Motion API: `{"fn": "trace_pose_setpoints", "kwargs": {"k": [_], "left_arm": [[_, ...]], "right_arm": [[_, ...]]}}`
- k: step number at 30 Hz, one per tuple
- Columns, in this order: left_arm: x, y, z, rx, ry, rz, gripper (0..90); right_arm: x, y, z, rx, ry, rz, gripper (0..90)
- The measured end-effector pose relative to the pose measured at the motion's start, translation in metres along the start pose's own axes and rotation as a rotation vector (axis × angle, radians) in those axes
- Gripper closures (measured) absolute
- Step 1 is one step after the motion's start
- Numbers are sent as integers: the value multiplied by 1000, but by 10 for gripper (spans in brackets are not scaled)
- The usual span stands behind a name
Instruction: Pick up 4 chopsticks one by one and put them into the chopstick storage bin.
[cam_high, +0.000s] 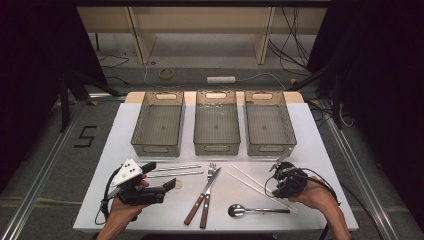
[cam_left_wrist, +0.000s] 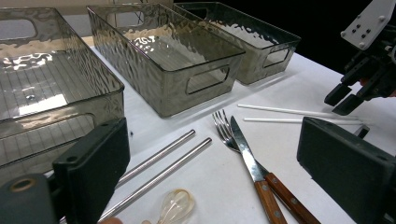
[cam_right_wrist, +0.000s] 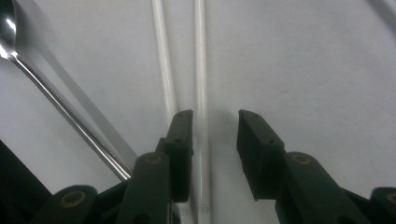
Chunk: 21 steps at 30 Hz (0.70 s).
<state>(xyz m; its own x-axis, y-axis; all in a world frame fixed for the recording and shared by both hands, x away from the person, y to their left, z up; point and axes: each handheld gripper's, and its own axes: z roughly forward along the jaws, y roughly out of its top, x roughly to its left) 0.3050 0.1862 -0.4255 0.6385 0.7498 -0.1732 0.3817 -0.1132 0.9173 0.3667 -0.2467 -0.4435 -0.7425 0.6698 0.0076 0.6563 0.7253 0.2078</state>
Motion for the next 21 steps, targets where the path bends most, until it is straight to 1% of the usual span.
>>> {"fn": "trace_pose_setpoints", "kwargs": {"k": [4, 5, 10, 14, 18, 21], "left_arm": [[0, 0, 0, 1, 1, -3, 89], [0, 0, 0, 0, 1, -1, 90], [0, 0, 0, 1, 1, 4, 90], [1, 0, 0, 0, 3, 1, 90], [1, 0, 0, 1, 4, 4, 90], [1, 0, 0, 2, 4, 5, 91]], "right_arm": [[-2, -1, 2, 10, 5, 6, 707], [-2, -1, 4, 14, 16, 4, 718], [0, -1, 6, 29, 27, -7, 746], [0, 0, 9, 43, 20, -10, 768], [-1, 0, 9, 42, 17, -12, 794], [1, 1, 10, 49, 2, -17, 809]]}}
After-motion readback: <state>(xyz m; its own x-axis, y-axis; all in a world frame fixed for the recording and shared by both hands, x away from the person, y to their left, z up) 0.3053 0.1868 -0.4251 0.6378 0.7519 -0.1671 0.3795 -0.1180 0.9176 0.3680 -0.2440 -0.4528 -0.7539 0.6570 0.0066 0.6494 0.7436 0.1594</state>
